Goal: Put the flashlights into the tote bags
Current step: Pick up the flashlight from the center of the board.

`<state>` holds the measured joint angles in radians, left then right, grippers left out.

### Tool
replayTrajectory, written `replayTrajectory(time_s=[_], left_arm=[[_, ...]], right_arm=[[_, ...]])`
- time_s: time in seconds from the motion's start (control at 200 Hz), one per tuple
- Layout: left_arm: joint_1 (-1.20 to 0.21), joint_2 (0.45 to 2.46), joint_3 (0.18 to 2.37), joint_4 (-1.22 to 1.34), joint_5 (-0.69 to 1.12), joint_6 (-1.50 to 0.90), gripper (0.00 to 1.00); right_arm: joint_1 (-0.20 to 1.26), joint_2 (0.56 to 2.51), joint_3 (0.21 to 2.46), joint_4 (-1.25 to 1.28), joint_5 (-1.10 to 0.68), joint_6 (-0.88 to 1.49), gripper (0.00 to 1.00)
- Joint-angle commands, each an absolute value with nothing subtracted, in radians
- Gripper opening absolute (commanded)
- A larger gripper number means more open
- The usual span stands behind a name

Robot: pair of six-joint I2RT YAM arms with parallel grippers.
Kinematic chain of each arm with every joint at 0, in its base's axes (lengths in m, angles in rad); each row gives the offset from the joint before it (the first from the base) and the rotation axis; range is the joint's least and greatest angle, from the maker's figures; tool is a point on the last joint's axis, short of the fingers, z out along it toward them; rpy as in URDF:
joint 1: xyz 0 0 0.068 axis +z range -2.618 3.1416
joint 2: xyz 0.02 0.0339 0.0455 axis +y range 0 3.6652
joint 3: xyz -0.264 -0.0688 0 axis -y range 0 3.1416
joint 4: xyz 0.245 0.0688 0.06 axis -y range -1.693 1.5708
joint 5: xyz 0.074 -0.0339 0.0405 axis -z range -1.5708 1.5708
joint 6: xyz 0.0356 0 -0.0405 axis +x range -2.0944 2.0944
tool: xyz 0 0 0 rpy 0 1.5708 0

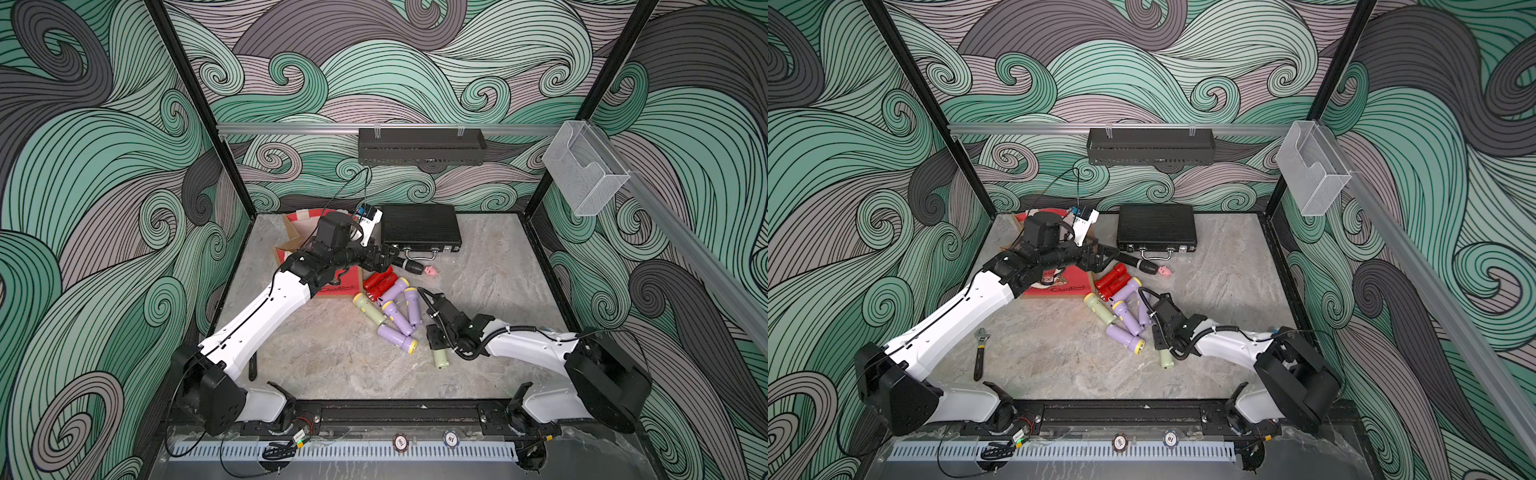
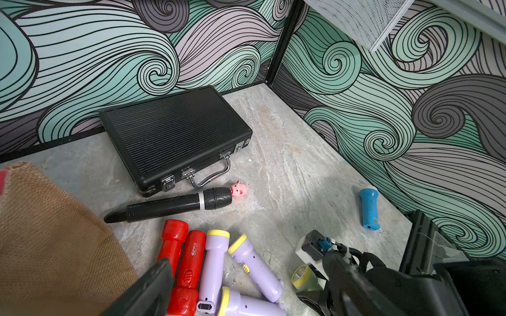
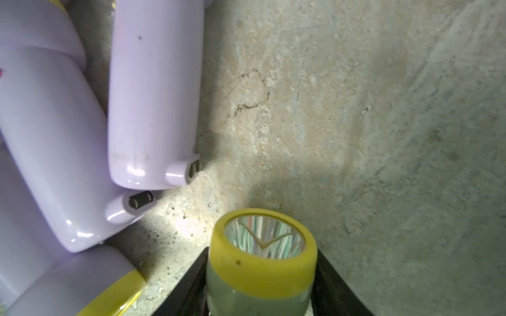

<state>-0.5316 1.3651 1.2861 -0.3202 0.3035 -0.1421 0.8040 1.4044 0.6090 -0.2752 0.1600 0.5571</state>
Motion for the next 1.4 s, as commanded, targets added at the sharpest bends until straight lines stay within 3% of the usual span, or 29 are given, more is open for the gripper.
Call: replayTrajectory(time_s=[0.0,0.185,0.486,0.721,0.821,0.976,1.397], left_arm=[[-0.54,1.357,1.293,-0.307,0.307,-0.129,0.9],[-0.543,1.344,1.292,-0.308,0.3,-0.128,0.9],[-0.545,1.328,1.293,-0.301,0.318,-0.137,0.9],[-0.545,1.278,1.242,-0.208,0.456,-0.185,0.9],[-0.543,1.248,1.203,-0.137,0.538,-0.219,0.98],[-0.543,1.23,1.177,-0.076,0.626,-0.248,0.99],[-0.545,1.227,1.154,0.164,0.816,-0.425,0.98]], right_arm=[[0.805,1.398,0.623,-0.313,0.205,0.557,0.53],[0.805,1.41,0.618,-0.304,0.206,0.557,0.5],[0.802,1.345,0.602,-0.289,0.214,0.548,0.27],[0.795,1.096,0.579,-0.197,0.175,0.466,0.15],[0.78,0.977,0.628,-0.195,0.162,0.403,0.08],[0.747,0.867,0.693,-0.121,0.1,0.302,0.01],[0.677,0.888,0.898,0.226,-0.101,0.38,0.0]])
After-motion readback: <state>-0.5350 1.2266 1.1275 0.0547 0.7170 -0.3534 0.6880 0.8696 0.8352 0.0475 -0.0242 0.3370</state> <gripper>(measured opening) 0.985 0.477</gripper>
